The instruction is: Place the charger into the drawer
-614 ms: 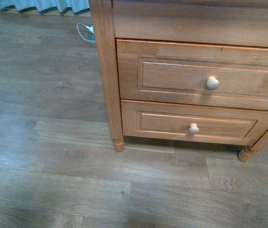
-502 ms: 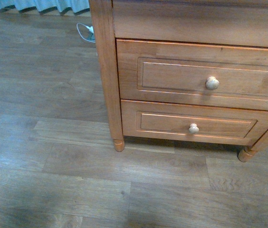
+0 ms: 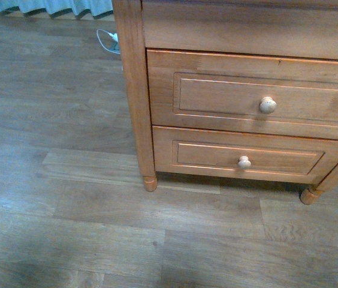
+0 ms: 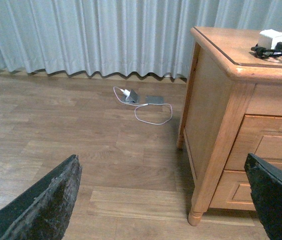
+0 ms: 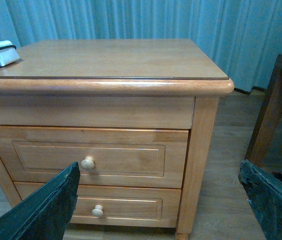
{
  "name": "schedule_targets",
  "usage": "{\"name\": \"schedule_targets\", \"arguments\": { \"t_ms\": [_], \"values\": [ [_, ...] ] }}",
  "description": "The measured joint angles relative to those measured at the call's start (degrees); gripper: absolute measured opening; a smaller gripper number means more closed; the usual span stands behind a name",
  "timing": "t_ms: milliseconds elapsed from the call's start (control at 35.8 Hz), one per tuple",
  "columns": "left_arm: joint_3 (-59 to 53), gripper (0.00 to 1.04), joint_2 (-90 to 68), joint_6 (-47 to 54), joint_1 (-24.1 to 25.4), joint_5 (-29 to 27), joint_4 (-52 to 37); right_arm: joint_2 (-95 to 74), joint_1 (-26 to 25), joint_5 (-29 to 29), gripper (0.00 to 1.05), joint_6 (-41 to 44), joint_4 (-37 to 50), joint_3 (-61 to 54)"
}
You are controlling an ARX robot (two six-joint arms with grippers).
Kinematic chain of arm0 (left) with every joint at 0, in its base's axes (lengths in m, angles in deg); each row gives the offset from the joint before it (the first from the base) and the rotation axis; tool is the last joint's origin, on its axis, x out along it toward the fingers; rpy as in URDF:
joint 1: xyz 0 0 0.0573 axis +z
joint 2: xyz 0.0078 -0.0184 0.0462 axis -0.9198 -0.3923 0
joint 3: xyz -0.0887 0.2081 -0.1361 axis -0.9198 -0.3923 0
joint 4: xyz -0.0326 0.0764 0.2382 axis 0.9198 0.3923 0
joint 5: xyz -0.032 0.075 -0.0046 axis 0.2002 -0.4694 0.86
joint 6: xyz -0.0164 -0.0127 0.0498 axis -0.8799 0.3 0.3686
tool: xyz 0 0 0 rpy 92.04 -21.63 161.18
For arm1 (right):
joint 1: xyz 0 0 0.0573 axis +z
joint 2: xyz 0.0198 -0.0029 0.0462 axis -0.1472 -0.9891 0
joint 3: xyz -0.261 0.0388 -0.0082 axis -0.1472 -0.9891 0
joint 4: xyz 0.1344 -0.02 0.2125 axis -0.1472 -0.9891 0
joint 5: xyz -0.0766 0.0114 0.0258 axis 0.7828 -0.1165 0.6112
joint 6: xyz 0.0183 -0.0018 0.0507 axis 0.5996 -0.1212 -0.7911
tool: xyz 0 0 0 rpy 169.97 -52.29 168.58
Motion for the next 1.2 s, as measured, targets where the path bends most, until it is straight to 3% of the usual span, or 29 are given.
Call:
{"name": "schedule_targets", "arguments": {
  "t_ms": [195,391,558,698,977,1200],
  "values": [
    [0.00,0.98,0.00,0.00,0.00,0.00,0.00,-10.64,0.52,1.86,0.96,1.42,-8.28,4.33],
    [0.00,0.98,0.00,0.00,0.00,0.00,0.00,-29.81,2.36,1.68,0.96,-0.13,-3.41,9.66],
    [0.00,0.98,0.00,0.00,0.00,0.00,0.00,-58.71,8.59,7.39,0.96,-3.13,6.47,18.69],
    [0.00,0.98,0.00,0.00,0.00,0.00,0.00,-75.91,14.16,11.74,0.96,-9.20,9.88,27.02],
    [0.00,0.98,0.00,0.00,0.00,0.00,0.00,-93.66,18.75,19.15,0.96,-15.67,13.51,37.09],
    [0.00,0.98,0.00,0.00,0.00,0.00,0.00,-104.61,21.03,20.79,0.96,-17.42,15.47,45.29]
  ]
}}
